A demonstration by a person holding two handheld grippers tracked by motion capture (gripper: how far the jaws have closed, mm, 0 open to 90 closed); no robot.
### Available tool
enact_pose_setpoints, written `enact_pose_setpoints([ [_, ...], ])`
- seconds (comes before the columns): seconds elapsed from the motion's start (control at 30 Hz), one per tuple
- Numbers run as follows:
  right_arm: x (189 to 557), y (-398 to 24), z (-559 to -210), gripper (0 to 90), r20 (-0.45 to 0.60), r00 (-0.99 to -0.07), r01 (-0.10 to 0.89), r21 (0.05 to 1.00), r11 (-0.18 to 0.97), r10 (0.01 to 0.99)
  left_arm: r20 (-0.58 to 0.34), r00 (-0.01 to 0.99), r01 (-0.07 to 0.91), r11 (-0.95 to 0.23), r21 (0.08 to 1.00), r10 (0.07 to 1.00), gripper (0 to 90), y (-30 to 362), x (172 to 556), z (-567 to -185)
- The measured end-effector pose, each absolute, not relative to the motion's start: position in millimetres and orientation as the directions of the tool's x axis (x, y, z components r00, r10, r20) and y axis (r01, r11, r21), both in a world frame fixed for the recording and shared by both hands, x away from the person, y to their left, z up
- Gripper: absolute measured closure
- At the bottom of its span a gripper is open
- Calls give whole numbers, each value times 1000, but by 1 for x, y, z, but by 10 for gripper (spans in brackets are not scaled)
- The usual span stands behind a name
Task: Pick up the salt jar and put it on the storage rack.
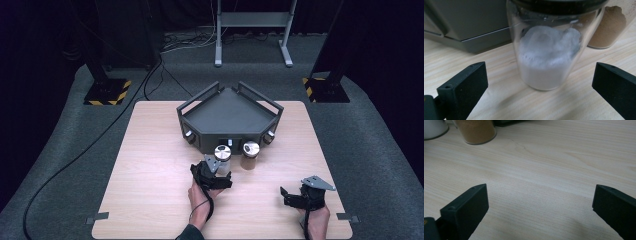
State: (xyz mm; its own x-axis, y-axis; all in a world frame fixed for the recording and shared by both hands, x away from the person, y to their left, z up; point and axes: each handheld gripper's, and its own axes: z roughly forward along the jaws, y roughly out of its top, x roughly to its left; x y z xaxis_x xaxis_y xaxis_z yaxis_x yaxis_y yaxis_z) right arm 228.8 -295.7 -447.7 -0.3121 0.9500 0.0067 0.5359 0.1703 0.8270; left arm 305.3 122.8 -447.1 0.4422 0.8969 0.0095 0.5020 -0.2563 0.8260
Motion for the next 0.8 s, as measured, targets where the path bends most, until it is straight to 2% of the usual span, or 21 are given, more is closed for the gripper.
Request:
enact_pose_setpoints([
  [0.63, 229, -297, -448, 0, 8, -319, 535, 827, 173, 948, 5, 487, 487, -276, 829, 873, 6, 112, 328, -438],
  [0.7, 229, -297, -448, 0, 9, -319, 534, 827, 173, 948, 1, 484, 486, -270, 831, 875, 67, 111, 329, -438],
  [0.73, 229, -297, -448, 0, 9, -319, 534, 828, 171, 948, -6, 481, 488, -262, 832, 877, 67, 111, 329, -439],
  [0.77, 229, -297, -448, 0, 11, -319, 535, 827, 171, 948, -16, 479, 492, -254, 833, 877, 114, 112, 330, -440],
  [0.8, 229, -297, -448, 0, 11, -319, 535, 827, 171, 948, -24, 480, 493, -247, 834, 877, 114, 113, 330, -441],
])
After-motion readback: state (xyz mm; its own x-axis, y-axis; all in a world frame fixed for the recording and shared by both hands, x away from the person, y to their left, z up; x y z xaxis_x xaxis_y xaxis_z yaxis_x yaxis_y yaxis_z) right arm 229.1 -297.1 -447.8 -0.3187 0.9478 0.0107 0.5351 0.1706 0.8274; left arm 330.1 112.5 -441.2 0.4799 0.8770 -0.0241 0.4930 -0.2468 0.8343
